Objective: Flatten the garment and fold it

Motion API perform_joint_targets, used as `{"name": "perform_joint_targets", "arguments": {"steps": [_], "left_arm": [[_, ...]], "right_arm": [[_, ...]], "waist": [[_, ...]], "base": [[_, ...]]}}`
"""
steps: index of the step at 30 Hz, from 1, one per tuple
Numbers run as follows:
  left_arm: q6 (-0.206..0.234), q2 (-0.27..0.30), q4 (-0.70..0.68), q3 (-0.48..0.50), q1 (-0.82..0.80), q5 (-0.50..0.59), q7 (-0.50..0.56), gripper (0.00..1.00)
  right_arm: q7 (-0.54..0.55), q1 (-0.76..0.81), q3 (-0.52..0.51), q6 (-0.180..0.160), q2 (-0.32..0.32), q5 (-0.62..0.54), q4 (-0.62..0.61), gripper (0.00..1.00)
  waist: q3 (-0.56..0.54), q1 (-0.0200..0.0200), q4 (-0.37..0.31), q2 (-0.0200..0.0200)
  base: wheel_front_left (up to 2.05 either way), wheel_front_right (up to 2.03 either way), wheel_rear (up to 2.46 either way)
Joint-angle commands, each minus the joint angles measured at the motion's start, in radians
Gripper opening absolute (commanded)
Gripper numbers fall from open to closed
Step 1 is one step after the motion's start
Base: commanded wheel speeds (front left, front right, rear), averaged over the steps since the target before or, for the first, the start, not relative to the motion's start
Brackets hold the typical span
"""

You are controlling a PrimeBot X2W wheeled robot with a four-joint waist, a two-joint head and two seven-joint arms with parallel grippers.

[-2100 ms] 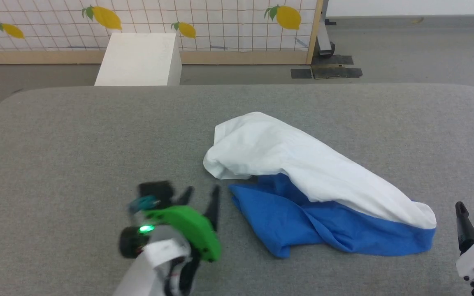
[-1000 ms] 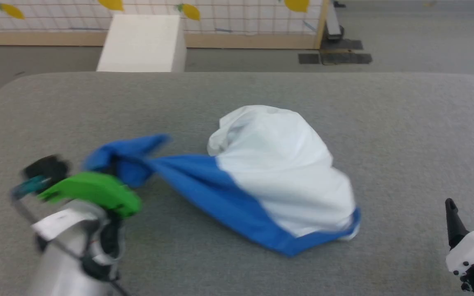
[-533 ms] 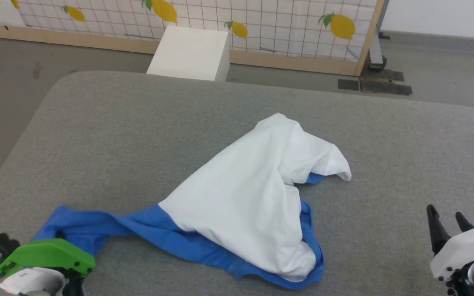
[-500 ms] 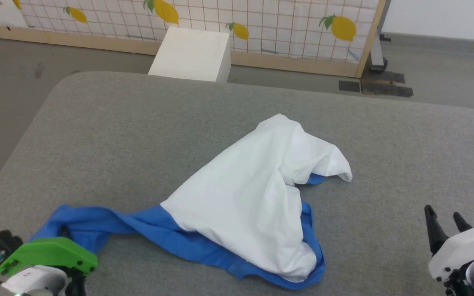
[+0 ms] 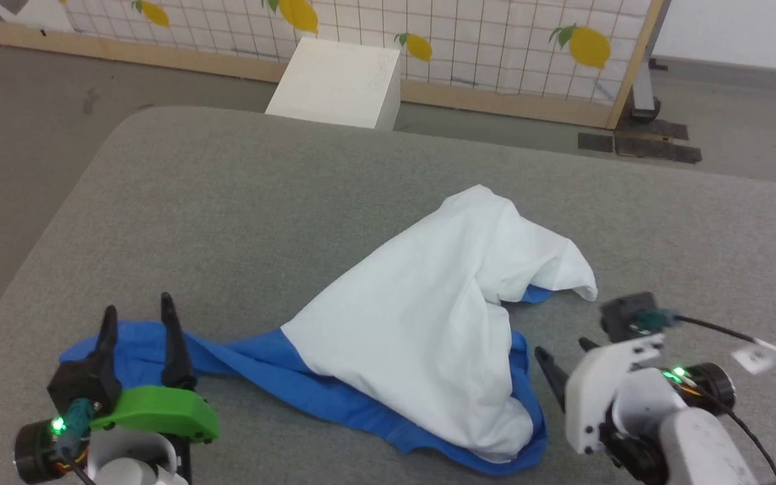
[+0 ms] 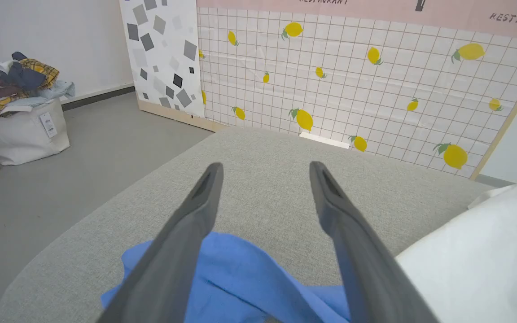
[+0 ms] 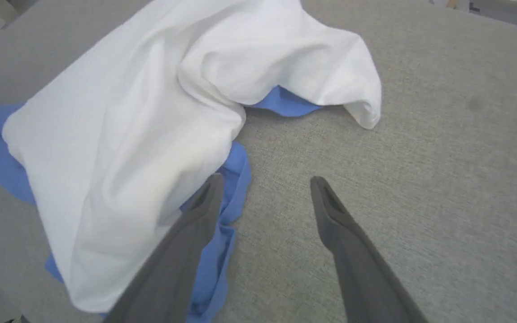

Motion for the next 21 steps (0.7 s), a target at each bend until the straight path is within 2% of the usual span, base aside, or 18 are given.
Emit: {"name": "perform_joint_targets", "arguments": {"steps": [1, 9, 14, 15, 16, 21], "left_arm": [[-0.005, -0.014, -0.006, -0.001, 0.011, 0.013, -0.007, 1.00], [-0.035, -0.081, -0.017, 0.006, -0.014, 0.057, -0.009, 1.00], [-0.056, -0.110, -0.009, 0.022, -0.025, 0.076, -0.009, 1.00], [-0.059, -0.114, -0.007, 0.028, -0.026, 0.080, -0.009, 1.00], [-0.062, -0.117, -0.005, 0.033, -0.025, 0.082, -0.009, 1.00], [-0.080, -0.130, 0.001, 0.060, -0.023, 0.096, -0.009, 1.00]], "right_arm": [[0.031, -0.035, 0.017, -0.002, -0.001, -0.023, 0.026, 1.00], [0.116, -0.192, 0.121, -0.002, -0.009, -0.119, 0.220, 1.00], [0.140, -0.228, 0.158, -0.002, -0.015, -0.121, 0.315, 1.00], [0.139, -0.234, 0.161, -0.002, -0.015, -0.111, 0.326, 0.27], [0.134, -0.238, 0.165, -0.002, -0.015, -0.099, 0.330, 0.00], [0.068, -0.254, 0.111, -0.002, -0.039, -0.015, 0.292, 0.00]], "waist": [[0.020, 0.0000, 0.011, 0.0000], [0.088, 0.0000, 0.061, 0.0000], [0.107, 0.0000, 0.074, 0.0000], [0.108, 0.0000, 0.073, 0.0000], [0.106, 0.0000, 0.070, 0.0000], [0.080, 0.0000, 0.040, 0.0000]], "base": [[0.00, 0.00, 0.00], [0.00, 0.00, 0.00], [0.00, 0.00, 0.00], [0.00, 0.00, 0.00], [0.00, 0.00, 0.00], [0.00, 0.00, 0.00]]}}
